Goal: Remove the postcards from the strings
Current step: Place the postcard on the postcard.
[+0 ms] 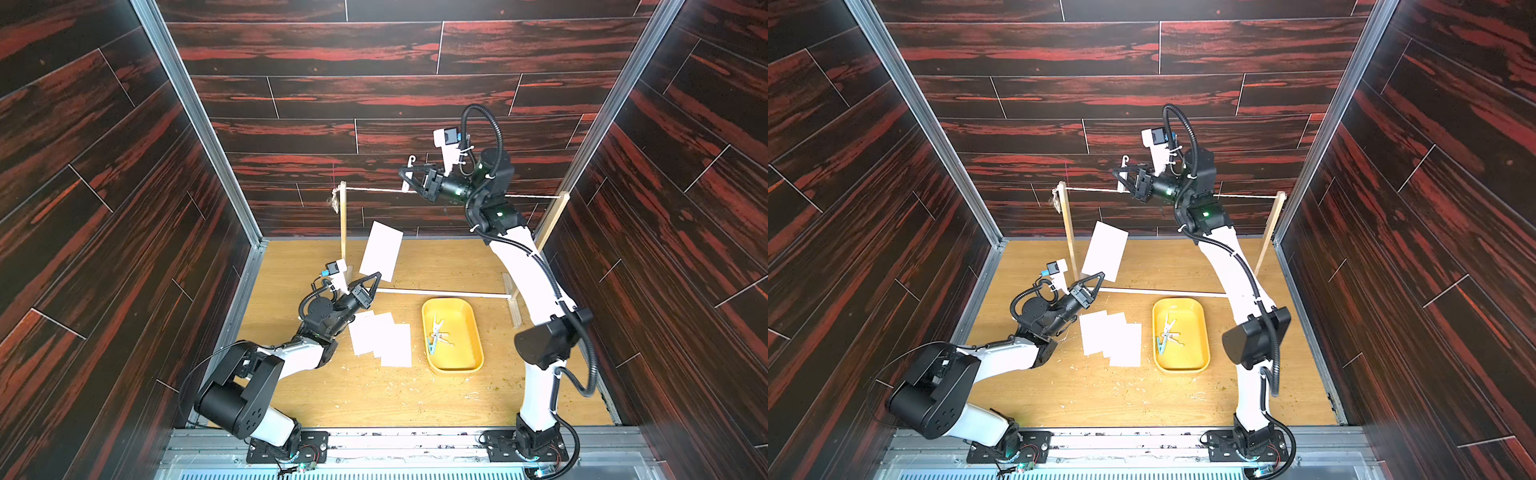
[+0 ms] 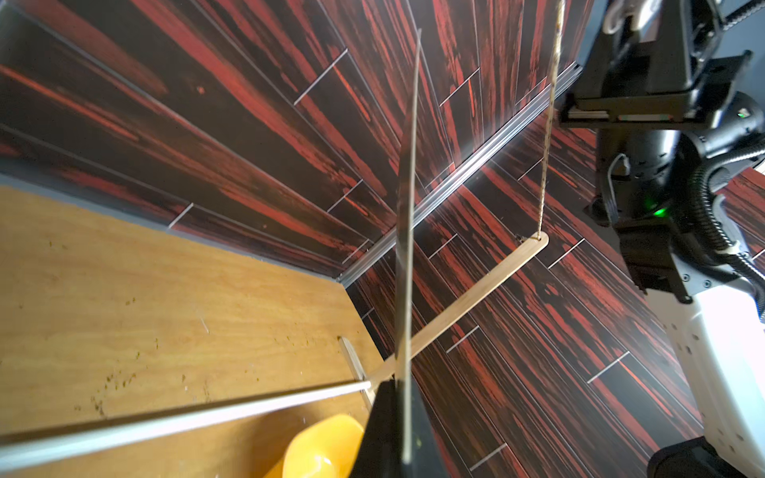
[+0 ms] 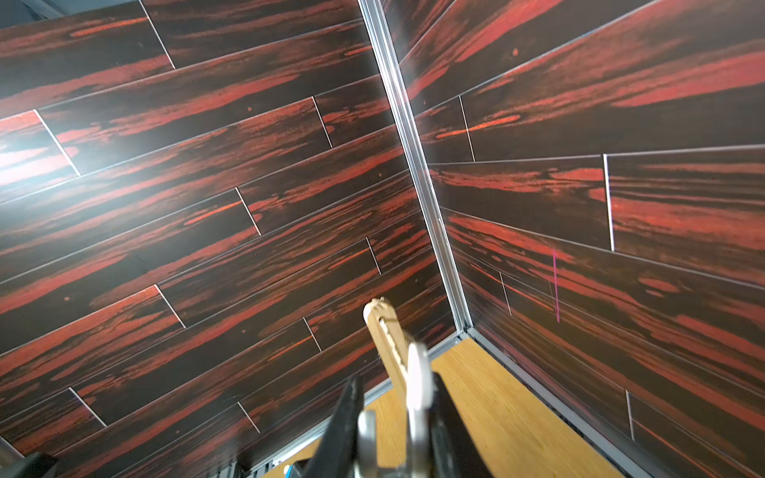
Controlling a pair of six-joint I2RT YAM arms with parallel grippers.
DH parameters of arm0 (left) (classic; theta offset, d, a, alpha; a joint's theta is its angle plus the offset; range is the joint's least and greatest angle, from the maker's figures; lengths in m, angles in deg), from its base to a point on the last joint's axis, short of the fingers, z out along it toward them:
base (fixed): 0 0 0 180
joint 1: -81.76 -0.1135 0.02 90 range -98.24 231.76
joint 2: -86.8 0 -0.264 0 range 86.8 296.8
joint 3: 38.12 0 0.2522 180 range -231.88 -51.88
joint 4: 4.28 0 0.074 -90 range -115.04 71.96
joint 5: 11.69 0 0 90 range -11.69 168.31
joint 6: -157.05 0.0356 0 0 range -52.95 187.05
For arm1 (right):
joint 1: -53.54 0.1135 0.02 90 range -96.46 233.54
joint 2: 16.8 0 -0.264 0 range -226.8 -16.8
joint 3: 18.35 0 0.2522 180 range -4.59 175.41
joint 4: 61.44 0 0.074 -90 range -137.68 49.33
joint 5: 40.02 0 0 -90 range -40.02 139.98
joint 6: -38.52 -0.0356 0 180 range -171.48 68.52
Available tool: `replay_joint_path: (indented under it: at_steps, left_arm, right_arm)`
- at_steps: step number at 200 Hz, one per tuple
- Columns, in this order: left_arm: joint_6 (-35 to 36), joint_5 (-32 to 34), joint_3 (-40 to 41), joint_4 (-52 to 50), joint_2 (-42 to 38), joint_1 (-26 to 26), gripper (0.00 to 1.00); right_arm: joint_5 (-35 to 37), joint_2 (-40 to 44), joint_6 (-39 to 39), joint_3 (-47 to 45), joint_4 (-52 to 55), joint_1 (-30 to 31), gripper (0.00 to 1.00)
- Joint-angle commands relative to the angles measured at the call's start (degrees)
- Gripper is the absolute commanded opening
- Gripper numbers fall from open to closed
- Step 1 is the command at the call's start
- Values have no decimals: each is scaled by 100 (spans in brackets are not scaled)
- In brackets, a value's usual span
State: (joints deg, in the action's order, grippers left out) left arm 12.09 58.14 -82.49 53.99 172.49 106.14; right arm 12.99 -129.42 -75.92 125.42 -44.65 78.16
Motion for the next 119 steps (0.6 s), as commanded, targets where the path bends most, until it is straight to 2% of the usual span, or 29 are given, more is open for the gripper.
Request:
replay_joint_path:
  at_steps: [1,23,51,119]
  left_arm:
    - [-334,-329,180,-388,-302,-12,0]
    - [-586,-361,515,-609,-497,11,0]
    - [-566,-550,612,-2147,-941,63,0]
    - [-615,-588,1282,-3851,-2049,231,0]
  right_arm:
    - [5,783,271,-574,-221,-18,25]
    - [33,1274,382,-1317,-302,-14,25]
    - [88,1959,450,-2308,-440,-22,25]
    - [327,3510,471,-4628,-655,-15,25]
